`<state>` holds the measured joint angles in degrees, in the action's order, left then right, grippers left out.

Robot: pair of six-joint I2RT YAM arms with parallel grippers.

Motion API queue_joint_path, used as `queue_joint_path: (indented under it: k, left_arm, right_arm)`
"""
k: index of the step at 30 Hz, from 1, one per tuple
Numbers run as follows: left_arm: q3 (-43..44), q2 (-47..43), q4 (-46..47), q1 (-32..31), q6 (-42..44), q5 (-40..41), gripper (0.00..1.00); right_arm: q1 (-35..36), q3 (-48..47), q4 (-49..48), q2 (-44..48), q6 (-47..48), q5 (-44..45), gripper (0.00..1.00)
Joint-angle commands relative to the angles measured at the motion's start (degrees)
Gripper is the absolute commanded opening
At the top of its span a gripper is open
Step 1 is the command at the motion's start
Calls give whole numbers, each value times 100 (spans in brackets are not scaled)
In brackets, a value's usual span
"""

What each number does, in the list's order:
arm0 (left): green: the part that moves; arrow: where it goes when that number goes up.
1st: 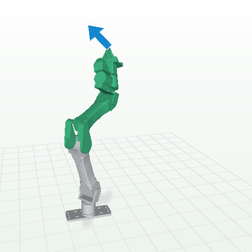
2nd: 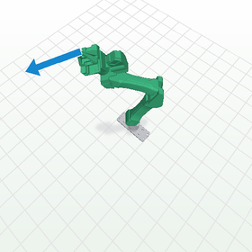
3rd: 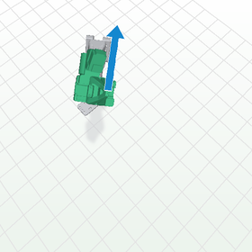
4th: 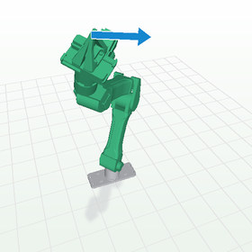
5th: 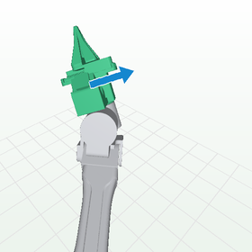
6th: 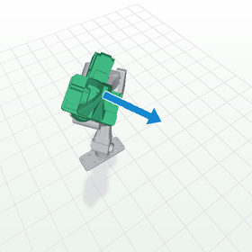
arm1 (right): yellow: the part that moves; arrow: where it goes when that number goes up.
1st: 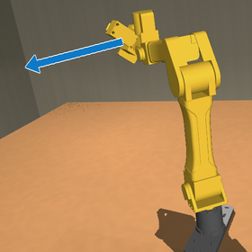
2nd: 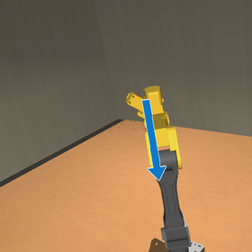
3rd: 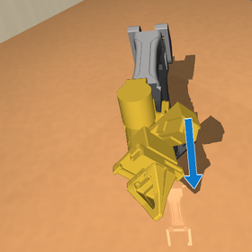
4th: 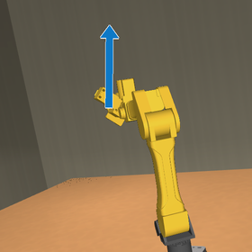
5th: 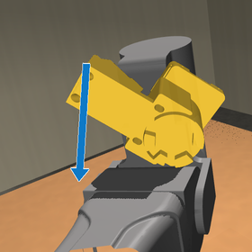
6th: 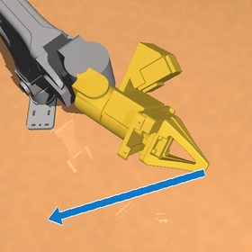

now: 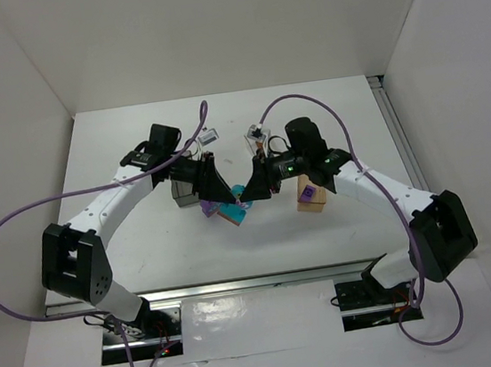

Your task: Sort the legos into containers by color

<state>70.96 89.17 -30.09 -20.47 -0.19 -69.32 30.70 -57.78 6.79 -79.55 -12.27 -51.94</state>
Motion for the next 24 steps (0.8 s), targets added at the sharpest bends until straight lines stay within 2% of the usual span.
queue_joint_path:
  k: [1,4,6,12,16,24]
  left_arm:
    - [234,48,82,-80,238,-398,58]
    - [234,48,82,-80,238,-460,49]
    - [296,109,82,-80,238,-460,47]
    - [296,171,82,-80,238,-381,52]
    - [296,224,135,-80,186,-223,65]
    - [296,224,135,-80,186,-170,69]
  right_arm:
    - [85,-287,-477,-43,-56,-290,31]
    - [85,-287,-529,-96,-56,-290,31]
    - [146,-287,-529,-149,-56,-290,31]
    - [209,-339,-529,-149,-56,-352,31]
    - [261,-339,-468,-149,-4,-352,31]
    - [261,-339,-476,-96,-3,-465,31]
